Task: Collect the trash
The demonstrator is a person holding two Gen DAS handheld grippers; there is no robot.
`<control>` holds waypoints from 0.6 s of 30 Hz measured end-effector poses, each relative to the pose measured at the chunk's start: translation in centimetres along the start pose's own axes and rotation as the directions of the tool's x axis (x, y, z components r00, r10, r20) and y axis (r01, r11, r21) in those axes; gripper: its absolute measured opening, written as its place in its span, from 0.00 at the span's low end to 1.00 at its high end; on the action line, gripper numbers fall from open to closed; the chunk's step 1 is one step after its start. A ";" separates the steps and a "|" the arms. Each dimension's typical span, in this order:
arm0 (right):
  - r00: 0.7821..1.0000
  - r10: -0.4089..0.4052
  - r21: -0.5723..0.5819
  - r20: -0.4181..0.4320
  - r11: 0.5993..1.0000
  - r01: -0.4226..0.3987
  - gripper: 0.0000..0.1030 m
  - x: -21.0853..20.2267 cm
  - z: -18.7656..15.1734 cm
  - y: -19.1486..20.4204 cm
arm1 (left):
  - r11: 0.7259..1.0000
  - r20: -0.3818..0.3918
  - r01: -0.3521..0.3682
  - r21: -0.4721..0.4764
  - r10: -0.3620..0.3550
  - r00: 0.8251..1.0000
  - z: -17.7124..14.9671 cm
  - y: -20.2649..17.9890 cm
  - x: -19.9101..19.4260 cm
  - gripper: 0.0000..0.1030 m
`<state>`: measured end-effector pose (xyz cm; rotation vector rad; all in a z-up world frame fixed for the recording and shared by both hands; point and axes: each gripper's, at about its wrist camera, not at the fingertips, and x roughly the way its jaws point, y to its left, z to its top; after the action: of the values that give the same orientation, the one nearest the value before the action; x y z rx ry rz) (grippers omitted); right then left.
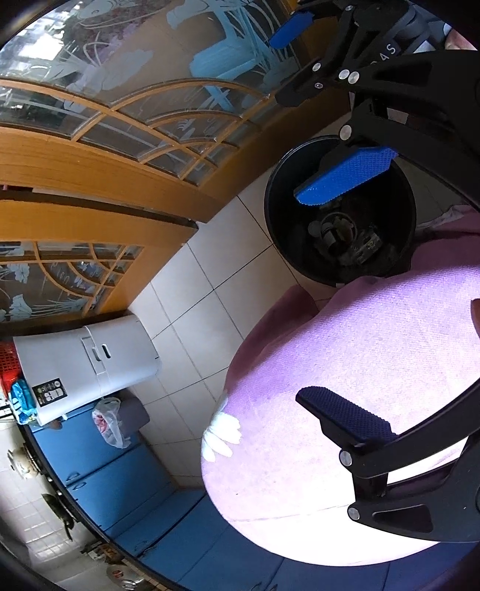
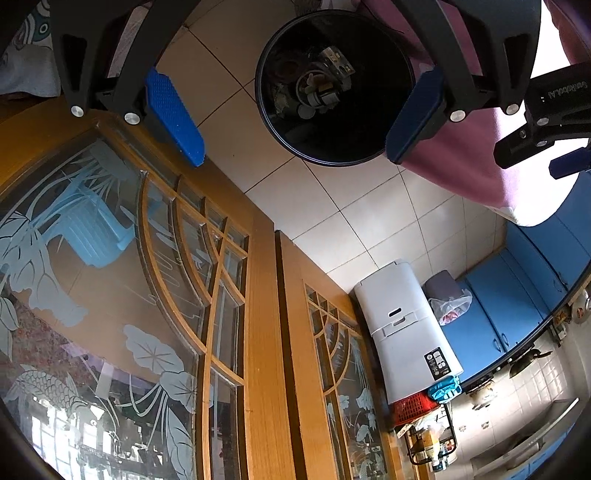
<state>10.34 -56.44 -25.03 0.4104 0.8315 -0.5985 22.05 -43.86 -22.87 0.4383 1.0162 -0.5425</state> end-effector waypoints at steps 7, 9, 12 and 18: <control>1.000 -0.001 0.001 -0.002 1.000 0.001 0.93 0.0 0.0 0.0 | 0.999 0.017 -0.011 0.033 0.011 1.000 -0.1 -0.6 -0.4 0.96; 1.000 -0.002 0.002 -0.001 1.000 0.002 0.93 -0.1 0.1 0.0 | 0.999 0.020 -0.023 0.038 0.022 1.000 -0.1 -0.7 -0.3 0.96; 1.000 -0.001 0.002 0.000 1.000 0.001 0.93 -0.1 0.1 0.1 | 0.999 0.025 -0.029 0.044 0.028 0.999 -0.1 -0.7 -0.4 0.96; 1.000 -0.001 0.001 -0.001 1.000 0.001 0.93 -0.1 0.1 0.0 | 0.999 0.028 -0.029 0.041 0.028 0.999 0.0 -0.7 -0.5 0.96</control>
<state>10.37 -56.44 -24.91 0.4113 0.8322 -0.6001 21.40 -44.34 -22.48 0.4801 0.9729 -0.5435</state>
